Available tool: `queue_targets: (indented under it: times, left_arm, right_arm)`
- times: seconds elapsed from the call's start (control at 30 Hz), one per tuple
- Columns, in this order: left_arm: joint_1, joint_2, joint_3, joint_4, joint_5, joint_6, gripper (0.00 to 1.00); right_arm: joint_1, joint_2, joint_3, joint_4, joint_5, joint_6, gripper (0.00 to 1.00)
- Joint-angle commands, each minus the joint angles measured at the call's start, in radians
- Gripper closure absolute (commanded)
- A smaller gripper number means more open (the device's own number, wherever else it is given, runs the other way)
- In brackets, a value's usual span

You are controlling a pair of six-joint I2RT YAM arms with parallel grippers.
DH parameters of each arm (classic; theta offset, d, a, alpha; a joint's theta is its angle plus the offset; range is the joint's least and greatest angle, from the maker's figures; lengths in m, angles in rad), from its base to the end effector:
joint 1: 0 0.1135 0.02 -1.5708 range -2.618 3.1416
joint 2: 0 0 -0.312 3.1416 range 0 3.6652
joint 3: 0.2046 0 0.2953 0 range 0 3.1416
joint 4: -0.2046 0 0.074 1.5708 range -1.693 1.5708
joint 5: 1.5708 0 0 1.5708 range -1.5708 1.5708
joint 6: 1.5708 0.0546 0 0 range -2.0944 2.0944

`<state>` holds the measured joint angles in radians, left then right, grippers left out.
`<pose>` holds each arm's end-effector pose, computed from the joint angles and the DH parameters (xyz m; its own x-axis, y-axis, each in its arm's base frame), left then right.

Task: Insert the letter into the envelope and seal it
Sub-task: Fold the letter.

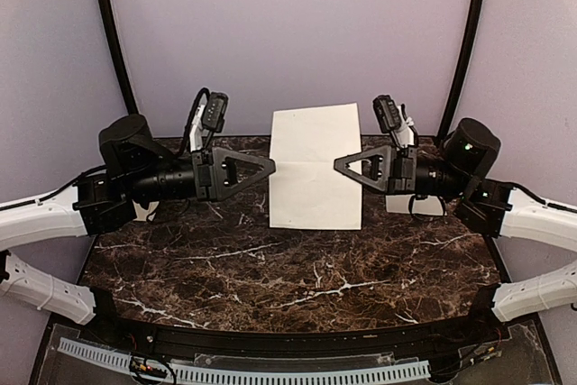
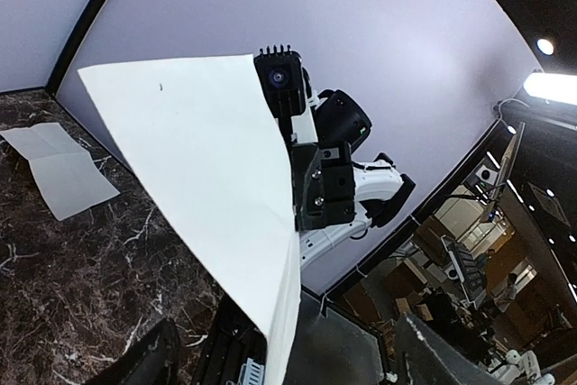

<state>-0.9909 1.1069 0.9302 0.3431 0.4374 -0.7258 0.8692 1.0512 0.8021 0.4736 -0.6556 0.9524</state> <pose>0.1436 -0.2614 0.4212 -0.5870 -0.2011 -0.7842 0.7982 0.0179 -0.6021 0.1517 0.2311 0.3973 -0.7226 0.1456 -0.6758 -0.6905 -0.1051 0.7157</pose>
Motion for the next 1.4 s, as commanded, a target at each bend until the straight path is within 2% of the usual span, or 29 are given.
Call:
queue_targets:
  times: [0.0,0.2,0.63,0.73,0.77,0.8,0.83,0.87,0.9,0.93,1.0,1.03,1.2,1.37]
  left_arm:
    - [0.005,0.017,0.031,0.026,0.010,-0.026,0.28]
    - [0.011,0.032,0.021,0.062,0.010,-0.053,0.51]
    - [0.039,0.040,0.002,0.069,0.025,-0.078,0.94]
    - [0.046,0.034,-0.001,0.042,0.024,-0.067,1.00]
    - [0.049,0.032,-0.003,0.036,0.023,-0.061,1.00]
    - [0.050,0.025,-0.005,0.027,0.023,-0.057,1.00]
    - [0.051,0.022,-0.013,0.025,0.024,-0.048,1.00]
    - [0.053,0.013,-0.019,0.023,0.026,-0.043,1.00]
    - [0.055,0.008,-0.034,0.022,0.028,-0.035,1.00]
    - [0.059,-0.002,-0.042,0.015,0.030,-0.030,1.00]
    - [0.062,-0.012,-0.060,-0.011,0.042,-0.008,1.00]
    - [0.062,-0.011,-0.065,-0.021,0.054,0.018,1.00]
    - [0.062,0.037,-0.064,-0.105,0.230,0.124,1.00]
    - [0.059,0.082,-0.063,-0.116,0.353,0.132,1.00]
  right_arm:
    - [0.005,0.008,0.015,0.017,-0.024,-0.014,1.00]
    - [0.006,0.010,0.010,0.011,-0.039,-0.024,1.00]
    - [0.007,0.049,0.059,-0.093,-0.046,-0.091,1.00]
    - [0.007,0.048,0.062,-0.103,-0.030,-0.094,1.00]
    - [0.007,0.040,0.060,-0.111,-0.016,-0.099,0.96]
    - [0.007,0.029,0.057,-0.127,0.006,-0.105,0.88]
    - [0.007,0.017,0.056,-0.148,0.031,-0.115,0.75]
    - [0.007,0.004,0.054,-0.167,0.056,-0.126,0.58]
    - [0.005,-0.009,0.055,-0.190,0.078,-0.136,0.30]
    - [0.004,-0.021,0.059,-0.216,0.096,-0.150,0.18]
    - [0.003,-0.039,0.077,-0.286,0.135,-0.185,0.04]
    - [0.002,-0.045,0.093,-0.330,0.161,-0.206,0.02]
    - [-0.004,-0.063,0.200,-0.627,0.319,-0.331,0.01]
    - [-0.004,-0.002,0.354,-0.838,0.343,-0.457,0.01]
